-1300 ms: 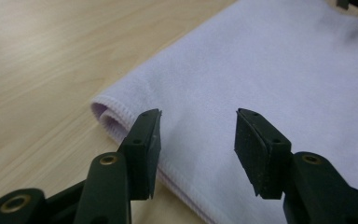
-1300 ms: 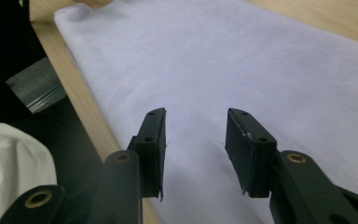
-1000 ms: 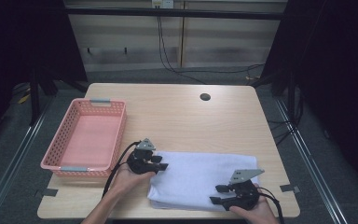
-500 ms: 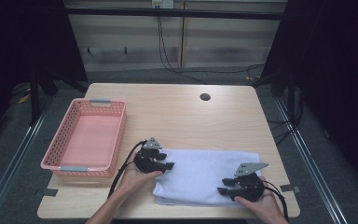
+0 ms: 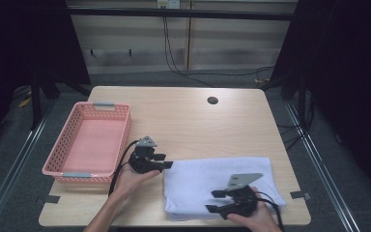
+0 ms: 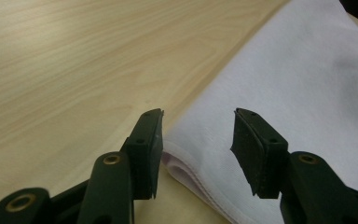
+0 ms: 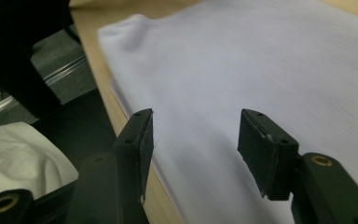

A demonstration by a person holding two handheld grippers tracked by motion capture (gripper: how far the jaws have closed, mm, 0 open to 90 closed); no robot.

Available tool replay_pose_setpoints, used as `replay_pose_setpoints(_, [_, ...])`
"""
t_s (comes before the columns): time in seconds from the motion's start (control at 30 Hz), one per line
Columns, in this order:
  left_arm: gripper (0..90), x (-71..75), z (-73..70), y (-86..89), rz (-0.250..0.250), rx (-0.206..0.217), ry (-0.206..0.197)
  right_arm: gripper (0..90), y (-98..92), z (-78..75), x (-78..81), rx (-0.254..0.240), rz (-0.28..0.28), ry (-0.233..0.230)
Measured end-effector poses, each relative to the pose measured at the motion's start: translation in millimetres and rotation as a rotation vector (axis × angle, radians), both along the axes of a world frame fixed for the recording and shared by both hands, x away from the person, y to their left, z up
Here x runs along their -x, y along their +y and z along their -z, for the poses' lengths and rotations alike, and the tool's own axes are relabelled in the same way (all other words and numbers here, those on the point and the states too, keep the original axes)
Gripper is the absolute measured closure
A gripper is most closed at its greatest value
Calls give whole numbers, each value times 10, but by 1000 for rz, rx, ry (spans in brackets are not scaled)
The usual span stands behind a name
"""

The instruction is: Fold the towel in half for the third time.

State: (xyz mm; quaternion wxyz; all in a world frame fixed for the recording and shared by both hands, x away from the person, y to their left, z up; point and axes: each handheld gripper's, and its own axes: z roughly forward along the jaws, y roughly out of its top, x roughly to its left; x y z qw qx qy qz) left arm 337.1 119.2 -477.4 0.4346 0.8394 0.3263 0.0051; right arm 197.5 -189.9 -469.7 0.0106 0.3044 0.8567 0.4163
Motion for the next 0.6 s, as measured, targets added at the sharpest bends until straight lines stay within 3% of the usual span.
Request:
replay_pose_setpoints(0.17, [504, -72, 48, -1, -35, -1, -13, 392, 672, 100, -87, -5, -126, 24])
replay_pose_setpoints(0.27, [504, -72, 73, 2, -37, -5, -3, 385, 951, 164, -77, 21, -182, 9])
replay_pose_setpoints(0.33, [503, -69, 77, 5, -34, -2, -1, 382, 1044, 191, -70, 43, -188, -10])
replay_pose_setpoints(0.43, [500, -57, 87, -12, -25, -18, 2, 377, 1079, 230, -76, 58, -201, -1])
replay_pose_setpoints(0.5, [495, -65, 101, -14, -35, -18, 6, 381, 1073, 245, -61, 65, -217, -25])
replay_pose_setpoints(0.6, [473, -74, 113, 4, -45, -5, 8, 446, 1055, 281, -7, 81, -224, -103])
